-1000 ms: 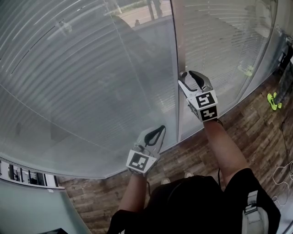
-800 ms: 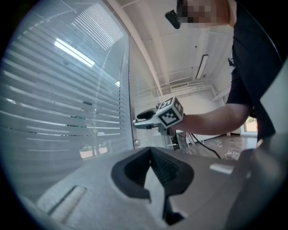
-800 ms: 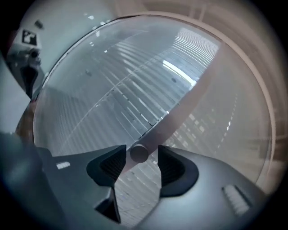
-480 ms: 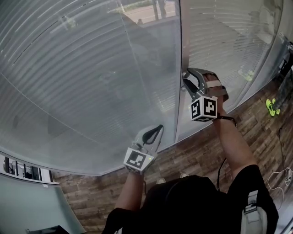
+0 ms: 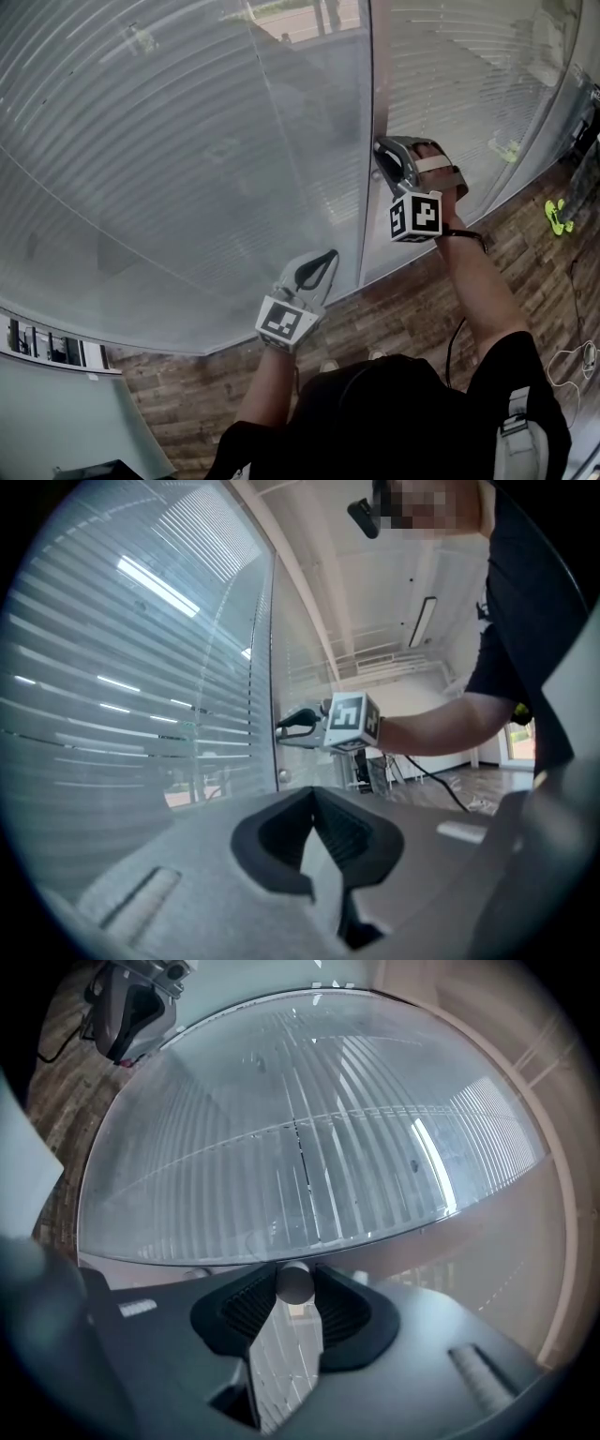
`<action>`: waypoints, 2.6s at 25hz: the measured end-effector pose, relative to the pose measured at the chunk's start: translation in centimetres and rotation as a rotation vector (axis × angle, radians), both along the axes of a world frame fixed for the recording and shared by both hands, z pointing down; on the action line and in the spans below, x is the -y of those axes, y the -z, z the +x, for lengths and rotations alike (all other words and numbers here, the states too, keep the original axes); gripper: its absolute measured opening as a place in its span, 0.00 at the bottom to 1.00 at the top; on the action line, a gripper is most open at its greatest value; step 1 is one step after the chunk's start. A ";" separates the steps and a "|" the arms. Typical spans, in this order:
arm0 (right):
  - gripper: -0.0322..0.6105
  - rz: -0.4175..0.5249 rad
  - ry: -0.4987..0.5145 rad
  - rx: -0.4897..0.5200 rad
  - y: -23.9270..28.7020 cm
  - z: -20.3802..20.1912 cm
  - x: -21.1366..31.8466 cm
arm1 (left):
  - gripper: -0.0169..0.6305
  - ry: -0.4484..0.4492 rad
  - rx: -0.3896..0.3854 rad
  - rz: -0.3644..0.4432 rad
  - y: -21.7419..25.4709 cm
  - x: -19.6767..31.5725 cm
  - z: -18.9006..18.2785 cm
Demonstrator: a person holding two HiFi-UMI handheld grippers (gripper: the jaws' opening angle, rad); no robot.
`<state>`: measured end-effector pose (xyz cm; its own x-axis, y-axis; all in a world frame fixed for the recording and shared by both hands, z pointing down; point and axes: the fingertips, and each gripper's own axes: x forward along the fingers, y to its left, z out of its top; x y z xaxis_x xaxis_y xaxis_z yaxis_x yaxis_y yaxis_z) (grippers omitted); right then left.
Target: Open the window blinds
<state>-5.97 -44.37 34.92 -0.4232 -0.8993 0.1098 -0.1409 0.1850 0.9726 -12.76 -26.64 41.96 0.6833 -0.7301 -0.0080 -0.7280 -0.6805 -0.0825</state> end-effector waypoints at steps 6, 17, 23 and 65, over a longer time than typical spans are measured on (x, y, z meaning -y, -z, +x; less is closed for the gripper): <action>0.25 -0.007 -0.002 0.008 -0.2 0.1 0.0 | 0.03 0.003 0.020 -0.011 -0.7 -0.2 -0.1; 0.25 -0.100 -0.009 0.178 0.3 0.1 0.0 | 0.03 0.005 -0.003 0.003 0.2 -0.1 0.0; 0.25 -0.196 -0.011 0.363 0.6 0.3 0.1 | 0.03 0.005 0.017 -0.002 -0.1 -0.1 -0.1; 0.25 -0.622 -0.043 1.342 0.8 2.1 1.5 | 0.03 -0.023 0.033 -0.013 -0.2 -0.1 0.6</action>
